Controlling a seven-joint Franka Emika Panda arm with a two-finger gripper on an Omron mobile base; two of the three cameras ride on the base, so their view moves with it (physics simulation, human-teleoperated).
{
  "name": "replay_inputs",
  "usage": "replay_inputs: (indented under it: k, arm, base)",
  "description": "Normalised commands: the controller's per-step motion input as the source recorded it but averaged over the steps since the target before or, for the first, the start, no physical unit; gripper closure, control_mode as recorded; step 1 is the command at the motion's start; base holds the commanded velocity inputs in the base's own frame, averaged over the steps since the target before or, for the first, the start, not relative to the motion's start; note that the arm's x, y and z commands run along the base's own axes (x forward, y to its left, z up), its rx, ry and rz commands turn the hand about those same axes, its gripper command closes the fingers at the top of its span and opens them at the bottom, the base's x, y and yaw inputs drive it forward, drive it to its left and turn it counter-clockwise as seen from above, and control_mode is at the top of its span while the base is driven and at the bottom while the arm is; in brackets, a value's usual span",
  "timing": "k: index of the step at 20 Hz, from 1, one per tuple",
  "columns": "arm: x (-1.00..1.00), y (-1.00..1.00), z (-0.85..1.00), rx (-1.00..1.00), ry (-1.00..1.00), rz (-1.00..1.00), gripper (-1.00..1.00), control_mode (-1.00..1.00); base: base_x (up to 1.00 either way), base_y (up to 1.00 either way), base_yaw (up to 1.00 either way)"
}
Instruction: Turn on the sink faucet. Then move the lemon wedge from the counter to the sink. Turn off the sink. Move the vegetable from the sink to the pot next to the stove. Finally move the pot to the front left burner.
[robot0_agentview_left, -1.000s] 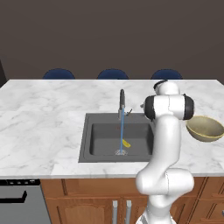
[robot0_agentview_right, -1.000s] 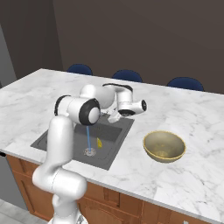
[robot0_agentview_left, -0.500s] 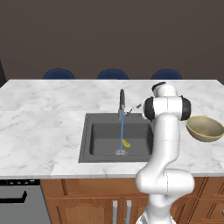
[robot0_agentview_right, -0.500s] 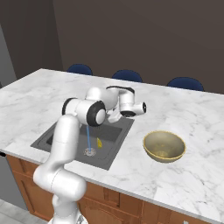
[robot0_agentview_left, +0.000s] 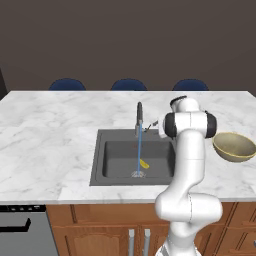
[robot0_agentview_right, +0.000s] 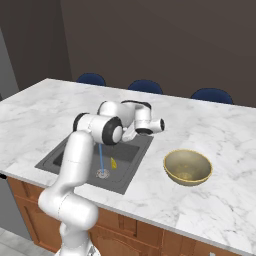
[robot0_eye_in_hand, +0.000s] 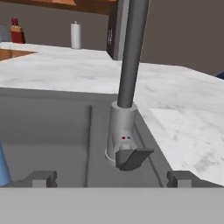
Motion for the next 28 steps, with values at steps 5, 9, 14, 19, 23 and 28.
replay_inputs:
  k: [5,9,14,19,23,28]
  arm:
    - [0.16,0.0,-0.1,0.0,0.02,0.0,-1.0,-1.0]
    - [0.21,0.0,-0.09,0.0,0.0,0.0,-1.0,-1.0]
    - [0.19,0.0,-0.01,0.01,0.01,0.0,-1.0,-1.0]
    - [0.07,0.0,-0.01,0.02,0.0,0.0,-1.0,-1.0]
    - [0.0,0.07,0.0,0.0,0.01,0.0,-1.0,-1.0]
    - [0.0,0.12,0.0,0.0,0.02,0.0,-1.0,-1.0]
  base:
    - [0.0,0.0,0.0]
    - [0.0,0.0,0.0]
    - [0.0,0.0,0.0]
    - [0.0,0.0,0.0]
    - [0.0,0.0,0.0]
    - [0.0,0.0,0.0]
